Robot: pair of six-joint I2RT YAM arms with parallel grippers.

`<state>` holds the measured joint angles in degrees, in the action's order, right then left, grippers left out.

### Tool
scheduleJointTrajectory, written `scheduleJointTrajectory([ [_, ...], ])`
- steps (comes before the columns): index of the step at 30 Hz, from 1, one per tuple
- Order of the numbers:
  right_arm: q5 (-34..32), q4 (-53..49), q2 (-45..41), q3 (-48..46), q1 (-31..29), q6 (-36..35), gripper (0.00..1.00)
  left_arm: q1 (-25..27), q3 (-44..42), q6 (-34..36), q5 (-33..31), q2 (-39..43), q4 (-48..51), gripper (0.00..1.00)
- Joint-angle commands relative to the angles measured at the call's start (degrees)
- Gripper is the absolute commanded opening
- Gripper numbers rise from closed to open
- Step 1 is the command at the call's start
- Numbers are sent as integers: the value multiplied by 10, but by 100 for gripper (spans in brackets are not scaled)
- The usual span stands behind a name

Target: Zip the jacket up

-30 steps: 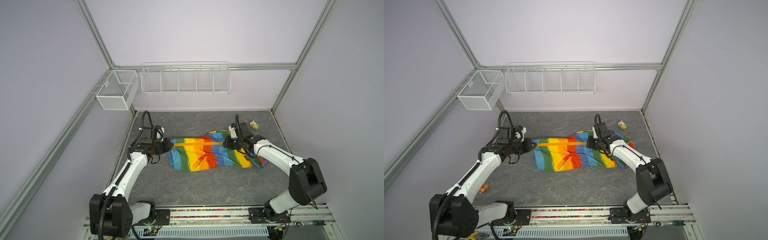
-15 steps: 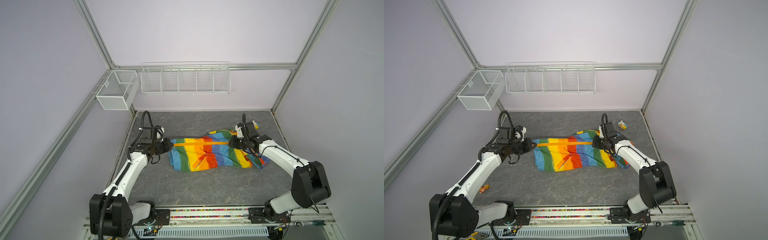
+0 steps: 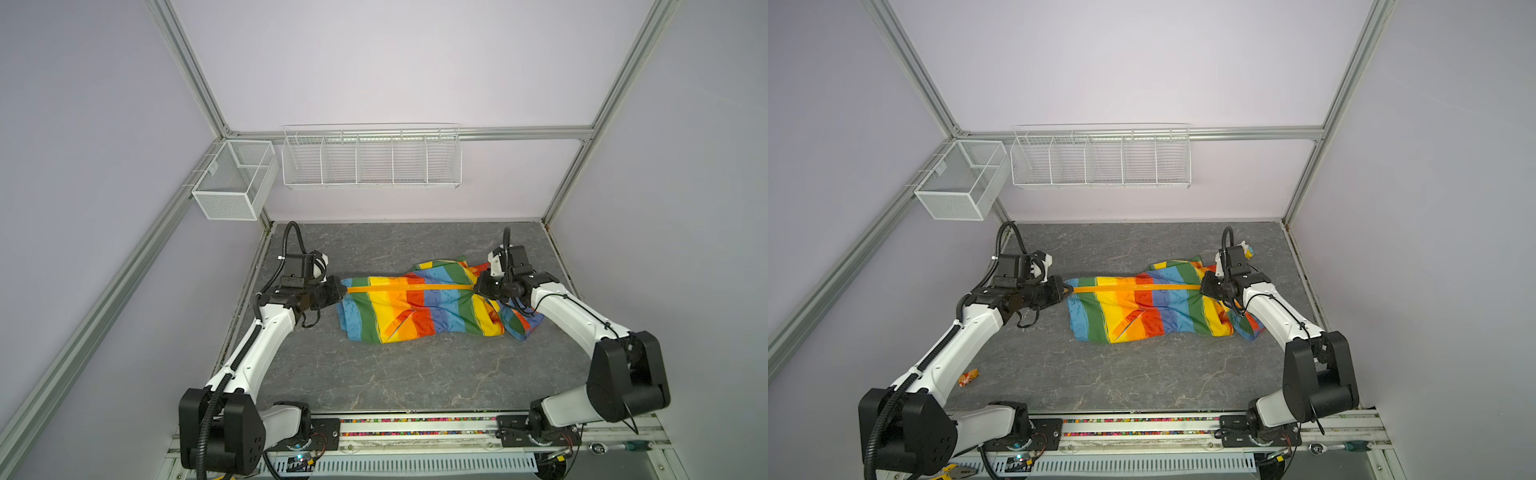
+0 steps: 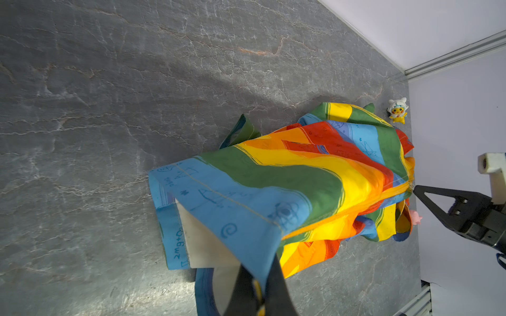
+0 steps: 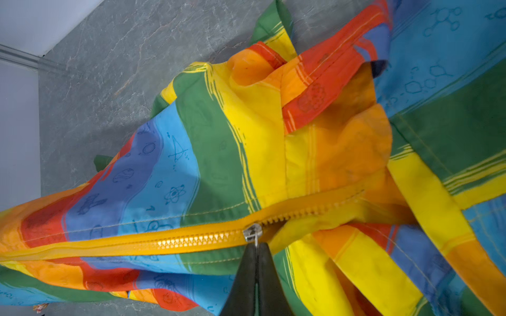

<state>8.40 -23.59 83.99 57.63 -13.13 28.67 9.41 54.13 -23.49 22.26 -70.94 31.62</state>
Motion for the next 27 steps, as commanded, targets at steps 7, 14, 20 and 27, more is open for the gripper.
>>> scheduleJointTrajectory([
  [7,-15,-25,-26,-18,52,-22,7,-9,5,3,-26,9,-7,0],
  [14,-10,-30,-33,-20,80,-29,7,-9,4,3,-26,8,-9,0],
  [20,-9,-33,-36,-24,95,-34,7,-9,3,1,-24,7,-10,0],
  [27,-3,-32,-37,-23,99,-34,7,-9,3,1,-23,6,-13,0],
])
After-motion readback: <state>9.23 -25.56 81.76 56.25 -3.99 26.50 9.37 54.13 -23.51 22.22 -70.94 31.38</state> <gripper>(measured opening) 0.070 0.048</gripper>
